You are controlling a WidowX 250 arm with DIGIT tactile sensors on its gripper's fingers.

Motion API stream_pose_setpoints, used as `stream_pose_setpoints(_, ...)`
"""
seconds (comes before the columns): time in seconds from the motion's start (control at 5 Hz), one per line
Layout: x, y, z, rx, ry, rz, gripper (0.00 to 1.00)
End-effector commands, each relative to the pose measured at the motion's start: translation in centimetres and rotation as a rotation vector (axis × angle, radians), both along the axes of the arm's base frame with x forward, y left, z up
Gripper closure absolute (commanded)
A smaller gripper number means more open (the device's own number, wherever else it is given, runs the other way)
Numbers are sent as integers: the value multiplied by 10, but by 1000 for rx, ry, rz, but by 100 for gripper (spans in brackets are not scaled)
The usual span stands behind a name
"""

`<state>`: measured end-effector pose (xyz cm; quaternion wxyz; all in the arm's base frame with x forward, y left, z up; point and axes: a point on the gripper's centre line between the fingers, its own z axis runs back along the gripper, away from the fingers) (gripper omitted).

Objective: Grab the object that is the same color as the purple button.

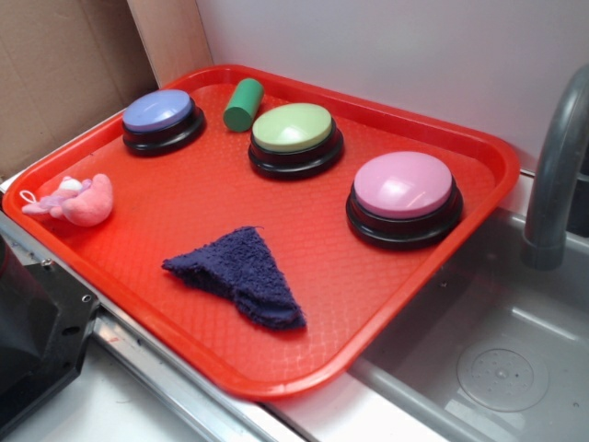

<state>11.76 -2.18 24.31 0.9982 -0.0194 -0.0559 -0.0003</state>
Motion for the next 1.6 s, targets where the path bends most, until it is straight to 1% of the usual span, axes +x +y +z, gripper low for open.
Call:
stream_pose_setpoints(0.0,0,0,0,0,0,0,0)
stream_pose_setpoints(0.2,7,-2,-11,126,-9,-250,0)
stream_pose_setpoints(0.4,16,-11,-20,249,76,-512,0)
stream_pose_setpoints(0.6,22,-33,-48,306,138,-770,0)
stream_pose_setpoints(0.8,32,-42,-80,325,157,-1026,0)
stream_pose_setpoints(1.0,34,-46,-118,368,206,-1283,0)
stream_pose_setpoints(1.2,32,-51,-144,396,169,-1492,0)
stream_pose_setpoints(1.4,27,-67,-176,360,230,-1632,0)
